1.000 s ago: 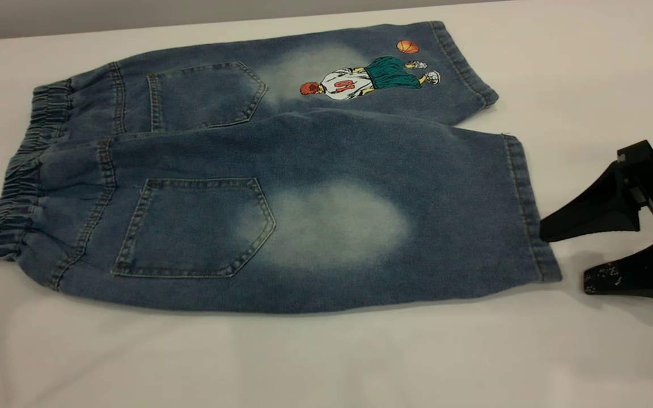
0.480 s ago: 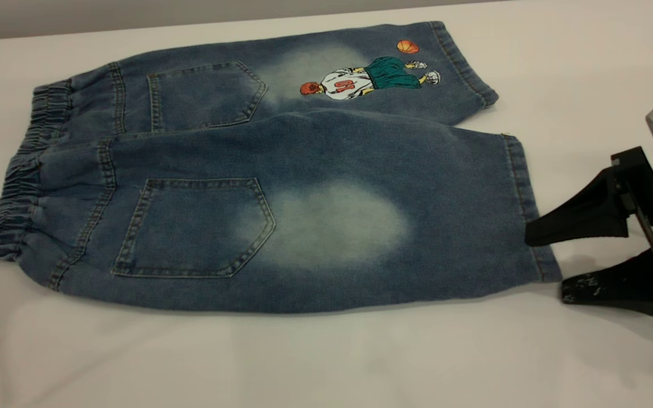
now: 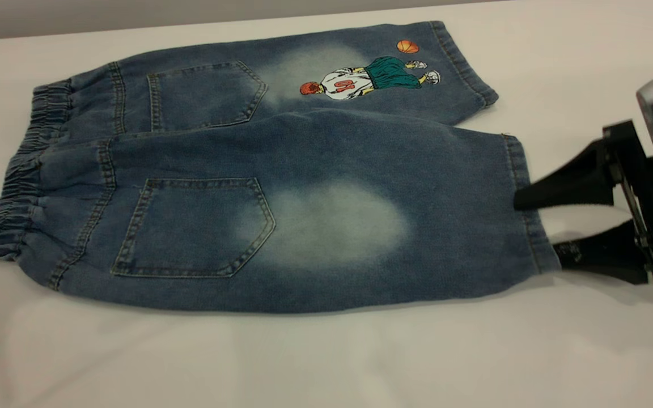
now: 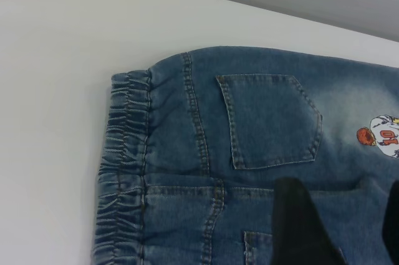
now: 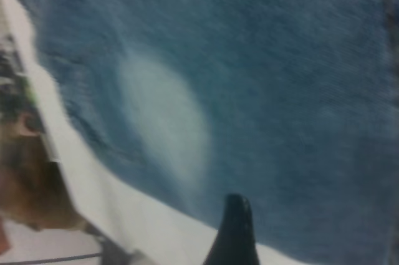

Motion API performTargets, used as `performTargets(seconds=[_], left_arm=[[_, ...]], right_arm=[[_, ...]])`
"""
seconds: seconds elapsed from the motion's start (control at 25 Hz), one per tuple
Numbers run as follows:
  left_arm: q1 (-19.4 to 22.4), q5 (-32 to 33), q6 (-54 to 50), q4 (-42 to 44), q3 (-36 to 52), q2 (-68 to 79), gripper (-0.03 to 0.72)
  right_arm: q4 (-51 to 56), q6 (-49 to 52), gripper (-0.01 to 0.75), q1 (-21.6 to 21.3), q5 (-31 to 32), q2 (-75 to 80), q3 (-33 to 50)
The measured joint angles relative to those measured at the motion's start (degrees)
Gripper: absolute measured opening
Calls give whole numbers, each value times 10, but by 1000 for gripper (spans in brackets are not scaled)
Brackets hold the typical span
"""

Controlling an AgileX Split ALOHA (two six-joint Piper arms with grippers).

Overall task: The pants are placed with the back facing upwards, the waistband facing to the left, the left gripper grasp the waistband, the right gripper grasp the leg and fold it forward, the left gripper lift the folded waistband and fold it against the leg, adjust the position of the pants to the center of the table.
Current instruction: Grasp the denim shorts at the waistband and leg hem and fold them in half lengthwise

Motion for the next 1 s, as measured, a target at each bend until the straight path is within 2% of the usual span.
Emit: performTargets(seconds=[0.08,0.24,0.48,0.6,0.88,1.0], left_arm=[[0,0,0,0,0,0,321],[0,0,0,0,0,0,321],[0,0,0,0,0,0,321],[0,0,0,0,0,0,321],[0,-2,0,0,0,0,321],[0,-2,0,0,0,0,321]], right_arm=[[-1,0,528,0,30,0,0],[-2,-1,518,1,42,0,2],[-23,-1,515,1,-19,0,2],[-30,-1,515,1,-27,0,2],[-15,-1,515,50,-28,0,2],[-3,-1,488,59,-38,0,2]])
